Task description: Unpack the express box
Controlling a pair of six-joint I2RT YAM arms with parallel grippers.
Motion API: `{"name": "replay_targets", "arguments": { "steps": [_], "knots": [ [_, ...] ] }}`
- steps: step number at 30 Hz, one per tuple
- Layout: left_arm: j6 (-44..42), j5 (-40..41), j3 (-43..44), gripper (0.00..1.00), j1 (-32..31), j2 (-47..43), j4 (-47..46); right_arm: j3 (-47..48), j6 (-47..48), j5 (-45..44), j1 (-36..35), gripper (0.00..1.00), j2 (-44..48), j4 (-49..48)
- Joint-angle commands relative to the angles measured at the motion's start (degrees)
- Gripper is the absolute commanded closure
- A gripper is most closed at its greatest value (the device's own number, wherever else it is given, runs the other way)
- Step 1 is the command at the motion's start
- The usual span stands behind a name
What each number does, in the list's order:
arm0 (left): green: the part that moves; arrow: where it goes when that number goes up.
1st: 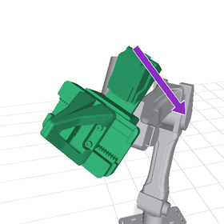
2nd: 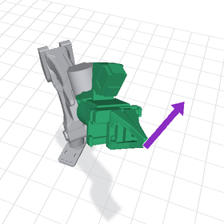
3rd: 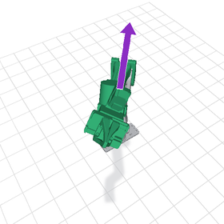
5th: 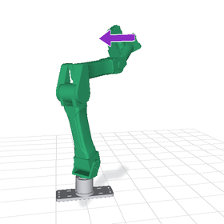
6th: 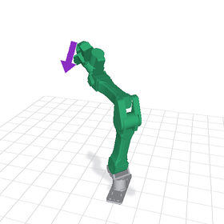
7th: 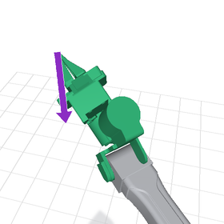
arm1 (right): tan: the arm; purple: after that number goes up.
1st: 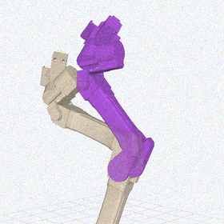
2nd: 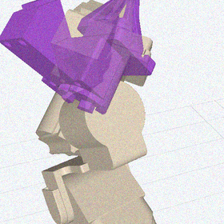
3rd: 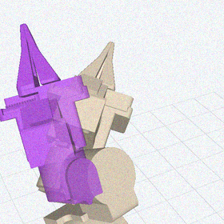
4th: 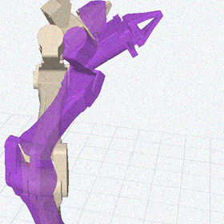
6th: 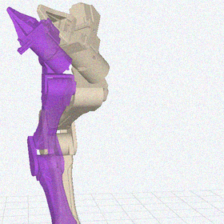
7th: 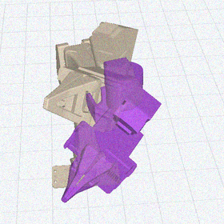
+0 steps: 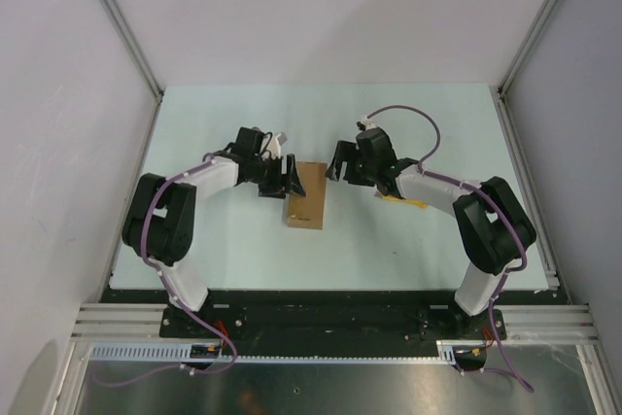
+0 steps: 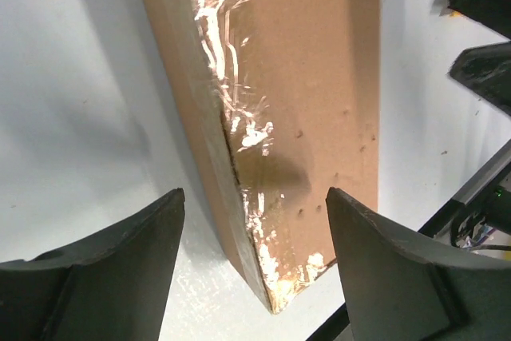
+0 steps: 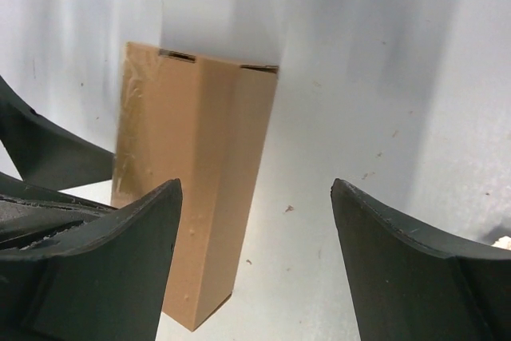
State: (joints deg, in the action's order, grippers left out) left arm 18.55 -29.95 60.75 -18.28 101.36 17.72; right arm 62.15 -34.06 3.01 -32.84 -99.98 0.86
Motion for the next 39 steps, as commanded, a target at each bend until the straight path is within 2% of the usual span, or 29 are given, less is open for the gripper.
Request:
{"name": "replay_targets", "arguments": {
  "steps": [1,3,6,7,10,14,22,26,27,30,31,34,39],
  "knots": [
    [-2.8,-1.4,0.4,0.23,-0.3,-6.3,0.6,3.7,3.8,-1.9,-2.9,0.23,0.6,0.5],
    [-3.0,2.2,0.2,0.23,-0.2,-7.6,0.7,4.3,5.6,-1.8,-4.0,0.27,0.9,-0.1],
    [-2.2,4.2,-0.3,0.27,0.7,-8.9,0.7,5.6,6.8,0.8,-5.5,0.49,-0.3,-0.2],
    [-1.4,4.2,-0.3,0.29,1.0,-8.7,0.6,6.4,6.5,1.0,-5.7,0.61,-1.3,0.0],
    [-0.4,6.0,-0.3,0.38,1.4,-7.7,0.6,9.5,5.2,2.4,-6.0,0.78,-4.6,2.7],
    [0.2,8.9,-0.1,0.48,1.4,-6.2,0.6,9.7,5.0,2.7,-6.8,0.81,-5.8,1.6],
    [1.0,8.7,3.9,0.55,1.4,-2.1,0.6,11.2,7.3,4.2,-8.3,0.92,-8.2,1.2],
    [0.8,9.3,4.2,0.58,1.4,-1.0,0.5,13.2,8.6,1.8,-9.7,0.92,-9.3,3.3],
    [0.7,9.5,4.1,0.60,1.4,-0.9,0.6,14.0,9.3,-1.1,-10.0,0.91,-9.9,5.1],
    [0.1,9.9,3.9,0.64,1.4,-1.3,0.6,16.3,11.4,-8.0,-11.5,0.78,-10.8,8.3],
    [0.1,10.0,3.9,0.65,1.4,-1.4,0.6,16.7,12.4,-9.8,-12.1,0.68,-11.0,8.7],
    [0.0,9.8,4.0,0.66,1.4,-1.7,0.6,17.6,14.0,-13.8,-13.4,0.57,-12.1,9.5],
    [0.4,9.6,3.9,0.66,1.5,-1.8,0.5,18.4,15.6,-16.6,-15.0,0.46,-14.2,10.7]
  ]
}}
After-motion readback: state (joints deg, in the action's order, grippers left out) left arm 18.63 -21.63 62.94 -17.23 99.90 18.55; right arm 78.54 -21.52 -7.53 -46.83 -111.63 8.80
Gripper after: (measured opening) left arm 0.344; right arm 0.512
